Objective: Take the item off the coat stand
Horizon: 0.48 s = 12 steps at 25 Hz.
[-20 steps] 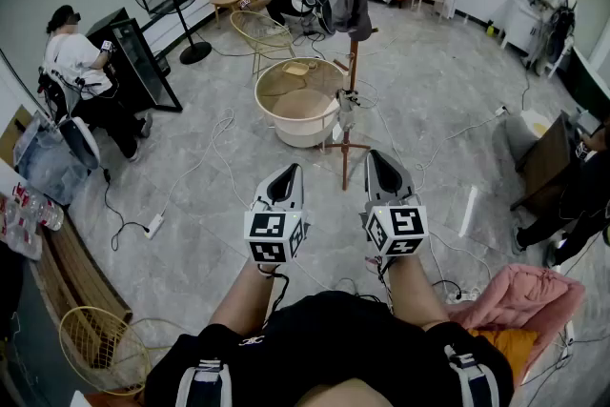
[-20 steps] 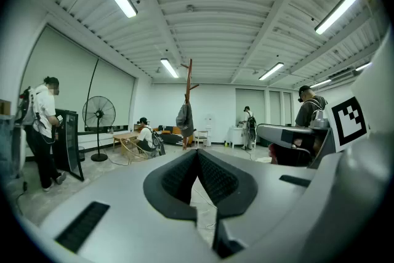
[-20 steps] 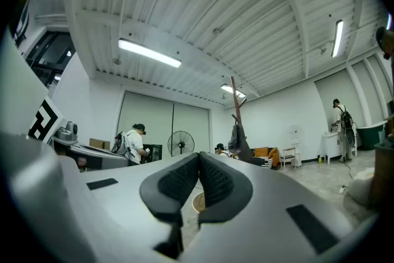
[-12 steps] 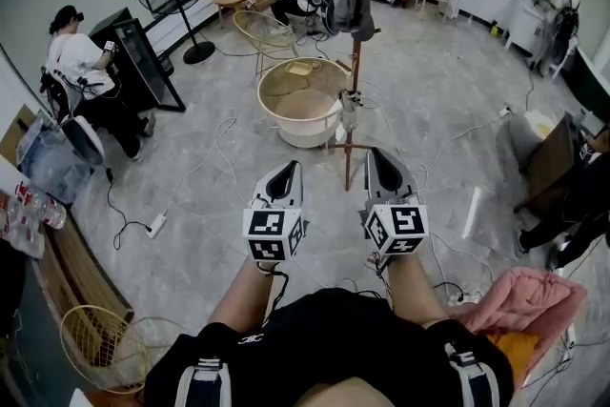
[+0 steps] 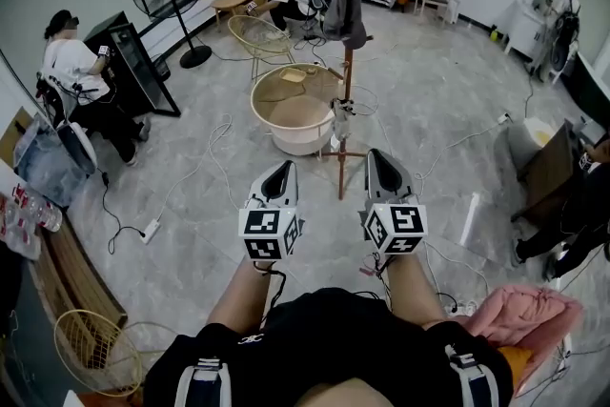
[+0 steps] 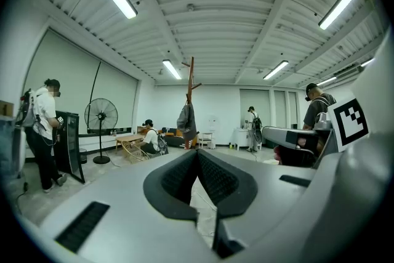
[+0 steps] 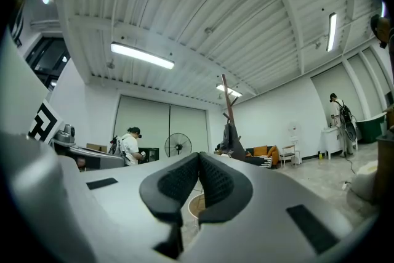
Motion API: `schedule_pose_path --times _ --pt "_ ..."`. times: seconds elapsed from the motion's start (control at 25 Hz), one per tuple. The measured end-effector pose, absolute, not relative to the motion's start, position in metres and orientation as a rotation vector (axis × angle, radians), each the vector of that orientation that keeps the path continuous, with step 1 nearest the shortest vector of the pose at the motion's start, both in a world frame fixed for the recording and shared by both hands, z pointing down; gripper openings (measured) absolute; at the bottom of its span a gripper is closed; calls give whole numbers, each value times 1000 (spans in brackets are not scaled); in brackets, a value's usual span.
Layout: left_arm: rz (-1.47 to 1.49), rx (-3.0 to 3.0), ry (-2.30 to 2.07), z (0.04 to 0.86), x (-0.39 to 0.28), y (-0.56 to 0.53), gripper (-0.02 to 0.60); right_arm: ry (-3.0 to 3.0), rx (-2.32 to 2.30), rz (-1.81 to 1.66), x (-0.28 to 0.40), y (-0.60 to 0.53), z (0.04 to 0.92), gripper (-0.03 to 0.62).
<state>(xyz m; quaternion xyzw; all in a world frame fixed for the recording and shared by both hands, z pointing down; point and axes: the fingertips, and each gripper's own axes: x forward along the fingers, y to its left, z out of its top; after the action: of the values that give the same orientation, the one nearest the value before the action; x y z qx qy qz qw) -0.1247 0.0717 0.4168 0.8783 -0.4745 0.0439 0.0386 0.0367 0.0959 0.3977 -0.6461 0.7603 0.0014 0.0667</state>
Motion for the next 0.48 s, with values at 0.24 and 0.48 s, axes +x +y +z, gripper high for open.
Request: schedule_pose_path --times 0.24,0.48 --pt "115 2692 -1480 417 -82 56 17 2300 -1941 3 80 74 403 17" --pt "132 2667 -1505 424 -55 39 17 2338 -1901 -2 100 47 405 17"
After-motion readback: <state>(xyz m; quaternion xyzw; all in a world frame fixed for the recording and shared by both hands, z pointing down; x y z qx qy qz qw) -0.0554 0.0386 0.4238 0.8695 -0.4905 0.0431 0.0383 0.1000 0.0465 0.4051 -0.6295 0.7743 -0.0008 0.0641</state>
